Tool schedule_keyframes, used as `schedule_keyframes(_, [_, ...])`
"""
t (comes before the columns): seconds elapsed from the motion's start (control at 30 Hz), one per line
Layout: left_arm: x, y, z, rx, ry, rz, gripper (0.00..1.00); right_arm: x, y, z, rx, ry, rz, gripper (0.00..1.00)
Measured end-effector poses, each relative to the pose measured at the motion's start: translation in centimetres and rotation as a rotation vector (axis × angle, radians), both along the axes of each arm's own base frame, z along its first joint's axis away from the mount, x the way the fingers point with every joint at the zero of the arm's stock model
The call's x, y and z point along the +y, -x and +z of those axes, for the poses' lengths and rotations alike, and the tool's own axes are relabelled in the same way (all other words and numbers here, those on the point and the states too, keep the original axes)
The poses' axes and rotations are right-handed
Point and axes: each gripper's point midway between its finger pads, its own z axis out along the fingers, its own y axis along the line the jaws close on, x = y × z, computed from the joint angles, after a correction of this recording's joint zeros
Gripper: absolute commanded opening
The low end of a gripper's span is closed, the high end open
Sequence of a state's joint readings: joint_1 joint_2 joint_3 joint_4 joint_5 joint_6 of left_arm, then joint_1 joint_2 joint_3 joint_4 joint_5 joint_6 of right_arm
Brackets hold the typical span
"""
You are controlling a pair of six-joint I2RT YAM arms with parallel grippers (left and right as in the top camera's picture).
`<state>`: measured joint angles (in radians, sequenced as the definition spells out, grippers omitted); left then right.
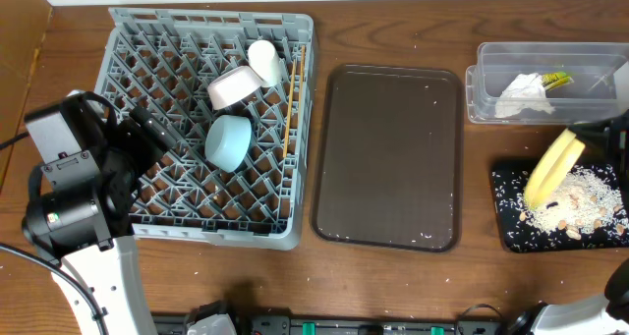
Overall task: Sort waste into correct bins and load items into the dishwasher
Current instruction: 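Tip the yellow plate to dump rice scraps onto the black tray, then carry the emptied yellow plate leftward over to the dish rack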
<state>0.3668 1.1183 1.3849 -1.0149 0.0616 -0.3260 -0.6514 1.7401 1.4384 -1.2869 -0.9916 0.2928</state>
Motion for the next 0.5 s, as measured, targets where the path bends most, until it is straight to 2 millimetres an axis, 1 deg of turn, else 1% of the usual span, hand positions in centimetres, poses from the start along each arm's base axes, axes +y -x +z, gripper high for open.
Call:
schedule_keyframes(0.07, [0.0, 0.0, 0.0, 0.000, 0.000, 0.000, 0.95, -0.7, -0.8, 0.0, -0.050, 0.037, 0.000, 0.01])
schedule_keyframes(0.1, [0.0, 0.0, 0.0, 0.000, 0.000, 0.000, 0.95, -0.7, -0.7, 0.1, -0.047, 0.034, -0.001, 0.01])
schedule_keyframes(0.17, [0.0, 0.0, 0.0, 0.000, 0.000, 0.000, 0.95, 0.0, 0.2, 0.1, -0.005, -0.004, 0.003, 0.01])
schedule_keyframes(0.27, [0.0, 0.0, 0.0, 0.000, 0.000, 0.000, 0.95, 0.0, 0.1, 0.2, -0.018, -0.004, 0.008, 0.01])
schedule_keyframes(0.37, [0.0, 0.0, 0.0, 0.000, 0.000, 0.000, 0.95, 1.0, 0.5, 1.0, -0.027, -0.065, 0.024, 0.01])
schedule_keyframes(0.43, [0.0, 0.0, 0.0, 0.000, 0.000, 0.000, 0.95, 1.0, 0.1, 1.5, -0.073, -0.068, 0.031, 0.01])
schedule_keyframes(0.5, [0.0, 0.0, 0.0, 0.000, 0.000, 0.000, 0.95, 1.4, 0.2, 1.8, -0.071, -0.094, 0.030, 0.01])
